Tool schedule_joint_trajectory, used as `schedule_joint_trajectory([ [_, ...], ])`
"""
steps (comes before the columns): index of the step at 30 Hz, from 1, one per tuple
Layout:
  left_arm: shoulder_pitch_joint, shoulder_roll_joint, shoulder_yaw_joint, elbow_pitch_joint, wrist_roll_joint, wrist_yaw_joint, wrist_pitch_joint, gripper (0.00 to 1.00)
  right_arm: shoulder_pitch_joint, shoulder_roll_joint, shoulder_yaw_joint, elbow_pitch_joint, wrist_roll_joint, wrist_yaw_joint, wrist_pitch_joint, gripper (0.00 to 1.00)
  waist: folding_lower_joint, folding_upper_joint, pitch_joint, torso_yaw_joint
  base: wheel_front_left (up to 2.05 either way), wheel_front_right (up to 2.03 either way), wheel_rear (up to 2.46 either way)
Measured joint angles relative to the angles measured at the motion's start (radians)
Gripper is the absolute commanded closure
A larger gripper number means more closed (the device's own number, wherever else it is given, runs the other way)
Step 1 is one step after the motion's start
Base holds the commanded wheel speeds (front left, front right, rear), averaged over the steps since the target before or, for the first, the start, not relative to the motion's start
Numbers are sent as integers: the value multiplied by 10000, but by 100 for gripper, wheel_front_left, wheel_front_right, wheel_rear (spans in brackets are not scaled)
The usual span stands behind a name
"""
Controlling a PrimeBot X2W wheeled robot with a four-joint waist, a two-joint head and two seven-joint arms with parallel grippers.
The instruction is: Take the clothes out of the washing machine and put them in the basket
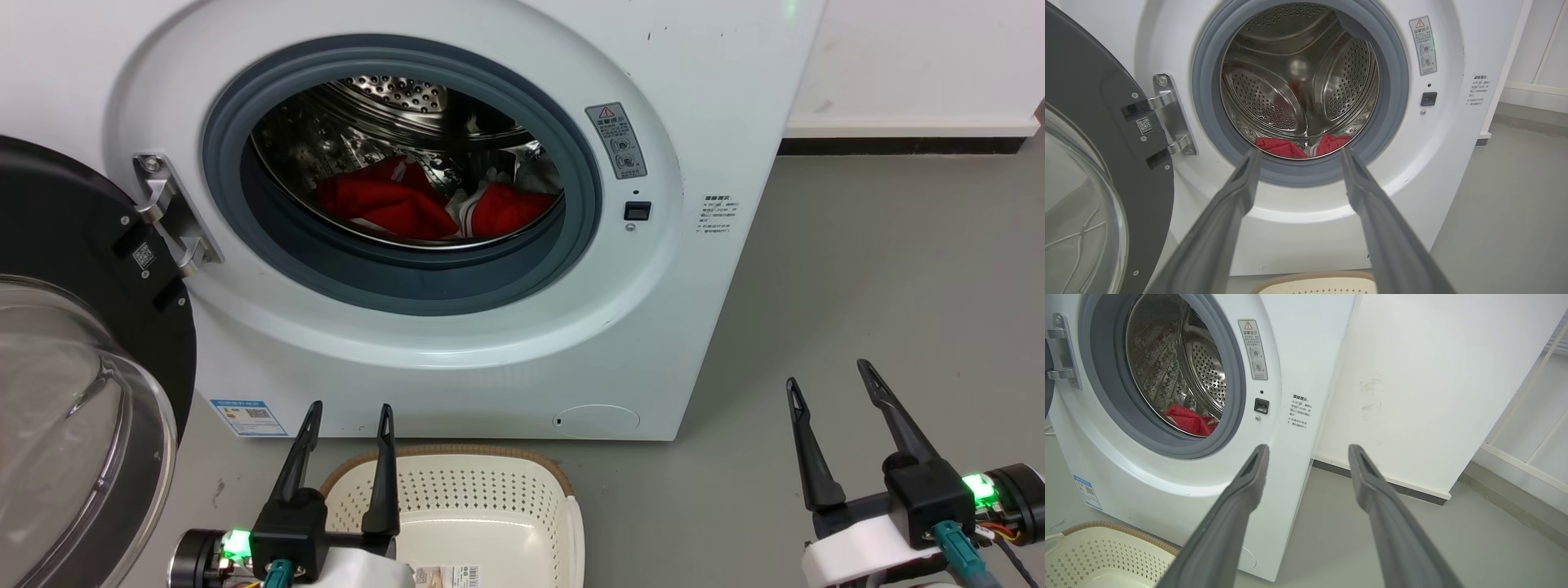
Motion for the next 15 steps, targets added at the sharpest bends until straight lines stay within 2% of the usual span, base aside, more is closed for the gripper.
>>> schedule_joint_trajectory([
  [10,-7,-42,157,12,61,-117,-13,0,-28,0,-2,-17,-21,0,-17,0,0,0,124,-65,0,0,0],
  [15,-11,-36,353,-71,65,-201,-15,0,-198,-2,-42,-58,58,0,-19,0,0,0,326,-340,0,0,0],
])
